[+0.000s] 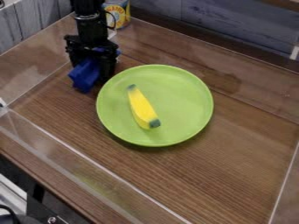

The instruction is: Put the blue object in the green plate

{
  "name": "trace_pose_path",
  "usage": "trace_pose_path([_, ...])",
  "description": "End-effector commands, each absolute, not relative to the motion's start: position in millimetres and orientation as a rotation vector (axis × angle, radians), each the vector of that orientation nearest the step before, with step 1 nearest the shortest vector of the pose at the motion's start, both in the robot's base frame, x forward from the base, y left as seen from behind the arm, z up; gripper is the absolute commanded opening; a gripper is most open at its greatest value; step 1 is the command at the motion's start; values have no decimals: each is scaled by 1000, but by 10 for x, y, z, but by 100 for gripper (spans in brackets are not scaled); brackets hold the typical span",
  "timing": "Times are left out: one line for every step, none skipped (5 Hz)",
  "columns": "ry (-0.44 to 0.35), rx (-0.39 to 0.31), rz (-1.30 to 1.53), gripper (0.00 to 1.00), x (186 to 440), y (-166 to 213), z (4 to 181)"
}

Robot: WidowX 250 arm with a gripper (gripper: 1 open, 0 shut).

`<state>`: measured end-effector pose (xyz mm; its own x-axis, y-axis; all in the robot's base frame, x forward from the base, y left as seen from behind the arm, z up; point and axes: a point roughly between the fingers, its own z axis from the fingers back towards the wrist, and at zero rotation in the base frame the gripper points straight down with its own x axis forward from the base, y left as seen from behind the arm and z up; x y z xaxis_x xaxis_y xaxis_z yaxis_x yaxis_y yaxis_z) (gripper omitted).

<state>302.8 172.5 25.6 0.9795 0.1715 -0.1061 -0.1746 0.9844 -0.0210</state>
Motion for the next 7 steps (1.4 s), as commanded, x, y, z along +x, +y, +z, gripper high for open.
trace_pose_path([63,-14,203,100,3090,1770,393])
trace_pose_path([67,-19,224,100,3102,1738,373])
trace_pose_path([71,-23,219,100,3133,1764,309])
trace_pose_path([76,-26,214,100,3158,1785,265])
trace_pose_path([82,-27,228,0,3142,1676,263])
trace_pose_path([89,-28,240,0,3127,1568,262])
trace_pose_path([96,-29,232,100,3031,1573,300])
